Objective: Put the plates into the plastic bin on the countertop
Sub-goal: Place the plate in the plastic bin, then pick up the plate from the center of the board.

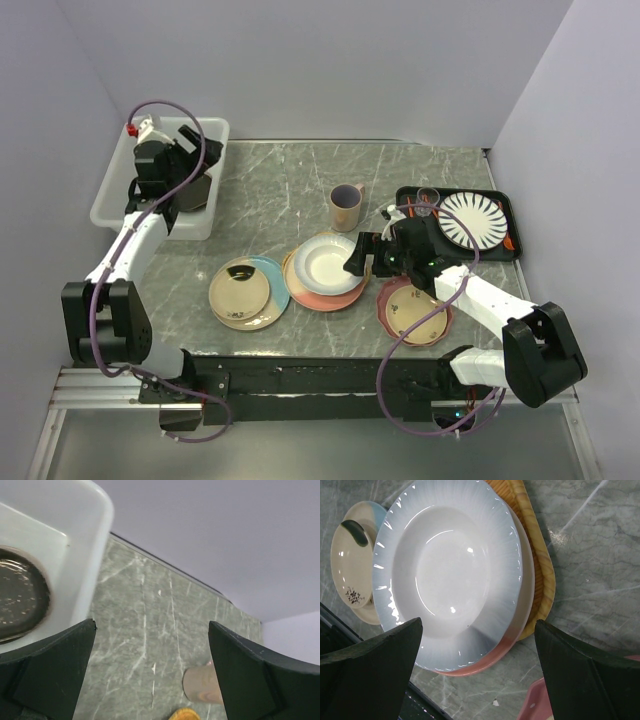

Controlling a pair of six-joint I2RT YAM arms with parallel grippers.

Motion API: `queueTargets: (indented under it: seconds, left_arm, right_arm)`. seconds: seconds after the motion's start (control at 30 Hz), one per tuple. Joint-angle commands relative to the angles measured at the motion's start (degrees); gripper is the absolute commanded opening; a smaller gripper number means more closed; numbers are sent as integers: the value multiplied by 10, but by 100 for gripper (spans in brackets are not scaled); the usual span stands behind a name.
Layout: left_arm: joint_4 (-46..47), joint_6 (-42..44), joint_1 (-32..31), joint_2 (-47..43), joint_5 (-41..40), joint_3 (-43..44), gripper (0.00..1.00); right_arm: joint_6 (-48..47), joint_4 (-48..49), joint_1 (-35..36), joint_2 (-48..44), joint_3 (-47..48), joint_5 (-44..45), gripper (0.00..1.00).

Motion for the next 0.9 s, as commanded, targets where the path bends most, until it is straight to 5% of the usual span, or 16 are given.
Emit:
queueTargets:
  seconds: [0.0,0.87]
  left_arm:
    - [-2,28,-33,-8,50,8,99]
    - [-50,43,-264,37,43,-85,99]
  right_arm:
    - [5,13,3,2,20,-1,100]
    - [2,15,3,5,20,-4,100]
